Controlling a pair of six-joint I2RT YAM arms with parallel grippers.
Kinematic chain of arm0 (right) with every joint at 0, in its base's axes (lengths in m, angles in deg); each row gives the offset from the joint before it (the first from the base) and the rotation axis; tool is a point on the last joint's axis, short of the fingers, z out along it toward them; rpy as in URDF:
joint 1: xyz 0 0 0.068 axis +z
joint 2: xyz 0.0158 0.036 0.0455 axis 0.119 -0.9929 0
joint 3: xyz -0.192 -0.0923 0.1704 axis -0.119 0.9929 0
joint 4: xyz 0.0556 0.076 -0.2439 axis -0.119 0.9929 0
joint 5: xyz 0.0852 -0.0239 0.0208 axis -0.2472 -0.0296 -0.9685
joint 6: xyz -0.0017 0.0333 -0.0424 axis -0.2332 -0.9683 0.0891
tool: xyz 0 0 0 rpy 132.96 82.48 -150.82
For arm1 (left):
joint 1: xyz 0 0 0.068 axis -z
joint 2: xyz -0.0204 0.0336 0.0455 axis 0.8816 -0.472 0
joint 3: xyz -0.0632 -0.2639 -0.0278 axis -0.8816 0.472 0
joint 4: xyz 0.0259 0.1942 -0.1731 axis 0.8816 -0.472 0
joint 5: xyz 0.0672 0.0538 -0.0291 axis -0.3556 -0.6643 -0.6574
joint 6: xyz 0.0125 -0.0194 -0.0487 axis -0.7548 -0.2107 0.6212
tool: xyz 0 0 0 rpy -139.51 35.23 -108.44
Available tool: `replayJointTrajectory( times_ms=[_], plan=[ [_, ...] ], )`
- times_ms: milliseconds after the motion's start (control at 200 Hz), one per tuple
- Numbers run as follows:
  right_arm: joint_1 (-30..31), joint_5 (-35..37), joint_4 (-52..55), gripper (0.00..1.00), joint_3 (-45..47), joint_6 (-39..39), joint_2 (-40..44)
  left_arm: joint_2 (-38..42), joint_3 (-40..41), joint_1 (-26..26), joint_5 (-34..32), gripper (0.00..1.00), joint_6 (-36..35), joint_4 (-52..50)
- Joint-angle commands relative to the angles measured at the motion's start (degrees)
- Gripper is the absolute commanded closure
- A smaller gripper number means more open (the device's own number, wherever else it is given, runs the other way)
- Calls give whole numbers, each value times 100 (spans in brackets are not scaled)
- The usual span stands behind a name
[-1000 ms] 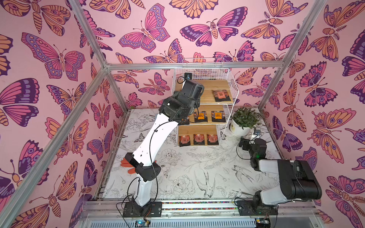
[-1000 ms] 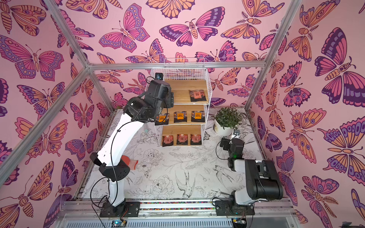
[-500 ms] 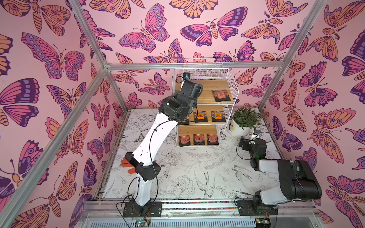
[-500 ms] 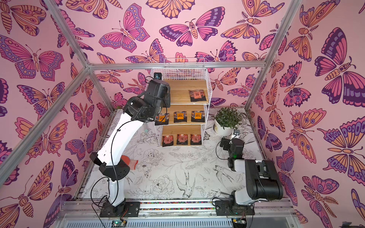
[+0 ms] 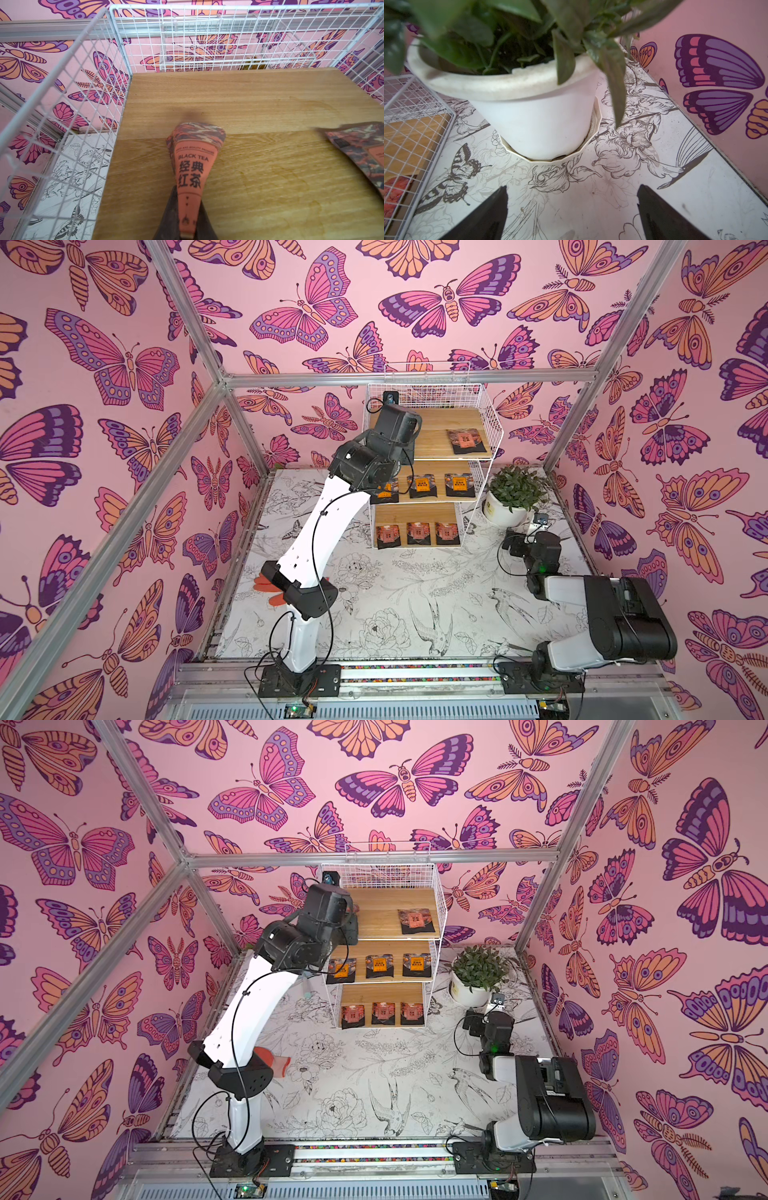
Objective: Remove the tea bags from the shelf
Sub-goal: Pick up the tea bag from the shelf.
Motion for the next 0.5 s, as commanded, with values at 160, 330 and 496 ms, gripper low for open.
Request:
replayJointTrajectory(
  times_ms=[160, 330, 496],
  plan=[
    [37, 47, -63, 1, -106, 98, -72, -82, -5, 263, 934, 100, -152, -187],
    [26, 48, -53, 1, -107, 89, -73, 481, 418, 499, 966, 100, -272, -16],
    [27, 47, -56, 1, -107, 89, -68, 1148, 1043, 786, 1023, 100, -425, 115]
  ],
)
